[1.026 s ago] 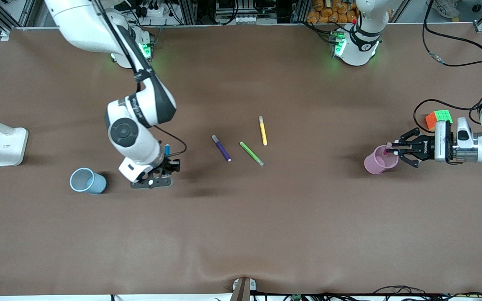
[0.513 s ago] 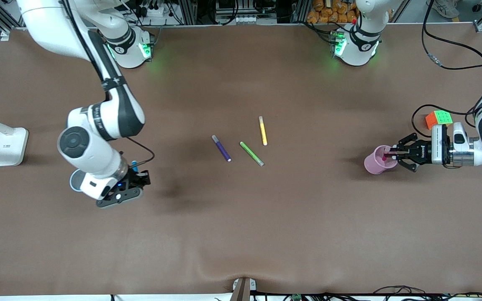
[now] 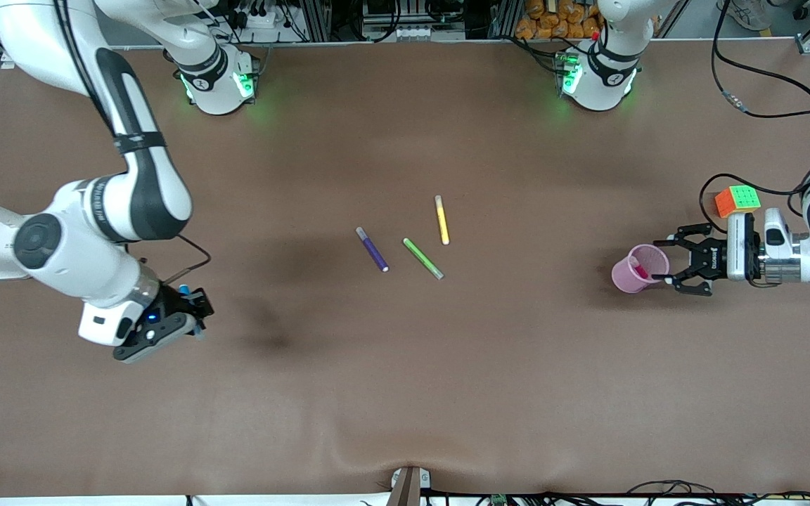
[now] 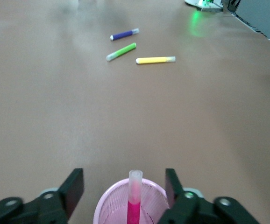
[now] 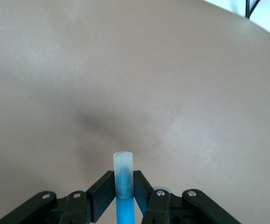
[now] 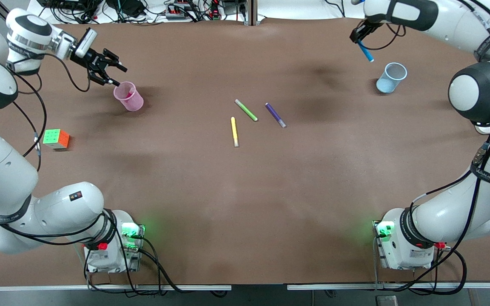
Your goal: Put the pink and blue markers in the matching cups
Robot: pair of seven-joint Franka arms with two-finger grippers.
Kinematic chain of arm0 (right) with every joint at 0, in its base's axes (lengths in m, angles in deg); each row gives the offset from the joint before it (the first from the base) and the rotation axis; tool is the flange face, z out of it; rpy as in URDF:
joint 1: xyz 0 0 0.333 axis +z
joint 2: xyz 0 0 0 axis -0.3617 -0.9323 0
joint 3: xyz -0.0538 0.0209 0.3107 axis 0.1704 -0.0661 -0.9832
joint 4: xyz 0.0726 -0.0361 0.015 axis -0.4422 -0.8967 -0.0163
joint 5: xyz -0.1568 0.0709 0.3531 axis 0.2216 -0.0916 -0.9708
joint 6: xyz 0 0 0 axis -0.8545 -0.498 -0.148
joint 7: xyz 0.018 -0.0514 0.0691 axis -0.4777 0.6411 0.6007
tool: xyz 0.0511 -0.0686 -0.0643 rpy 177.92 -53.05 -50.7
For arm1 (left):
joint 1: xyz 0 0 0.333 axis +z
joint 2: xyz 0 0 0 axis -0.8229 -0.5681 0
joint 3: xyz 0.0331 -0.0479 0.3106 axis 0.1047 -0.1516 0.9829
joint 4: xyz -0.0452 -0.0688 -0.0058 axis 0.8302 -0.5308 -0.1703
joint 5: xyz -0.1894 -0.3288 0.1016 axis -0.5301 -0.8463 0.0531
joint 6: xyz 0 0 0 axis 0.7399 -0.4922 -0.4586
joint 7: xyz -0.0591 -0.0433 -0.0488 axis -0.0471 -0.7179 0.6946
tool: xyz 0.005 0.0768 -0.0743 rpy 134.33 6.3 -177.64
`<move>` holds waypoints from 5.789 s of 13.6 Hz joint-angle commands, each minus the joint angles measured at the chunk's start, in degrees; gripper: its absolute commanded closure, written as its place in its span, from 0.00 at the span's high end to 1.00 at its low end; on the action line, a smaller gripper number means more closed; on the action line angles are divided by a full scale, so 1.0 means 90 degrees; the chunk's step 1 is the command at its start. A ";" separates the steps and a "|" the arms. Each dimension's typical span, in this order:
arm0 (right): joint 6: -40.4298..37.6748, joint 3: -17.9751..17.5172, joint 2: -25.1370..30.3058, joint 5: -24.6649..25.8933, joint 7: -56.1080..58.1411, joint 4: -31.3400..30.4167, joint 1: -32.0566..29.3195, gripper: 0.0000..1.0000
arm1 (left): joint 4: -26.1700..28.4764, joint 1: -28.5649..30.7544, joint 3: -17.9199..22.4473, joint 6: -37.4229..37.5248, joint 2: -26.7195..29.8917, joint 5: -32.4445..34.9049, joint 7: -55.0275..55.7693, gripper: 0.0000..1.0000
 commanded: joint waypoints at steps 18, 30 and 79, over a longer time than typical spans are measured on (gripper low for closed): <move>-0.1689 -0.0099 0.0302 -0.3869 0.8108 -0.0504 -0.2027 0.00 | -0.2425 -0.1884 -0.0047 0.1130 0.0399 0.2692 0.9649 1.00; -0.2492 -0.0099 -0.0343 -0.4399 0.9918 -0.0455 -0.2643 0.00 | -0.2571 -0.2731 -0.0096 0.0915 0.0759 0.4817 1.4493 1.00; -0.3800 0.0038 0.3113 0.1079 -0.3517 -0.0270 -0.1061 1.00 | -0.1038 -0.2617 0.0753 0.1970 0.3836 0.3884 1.4967 1.00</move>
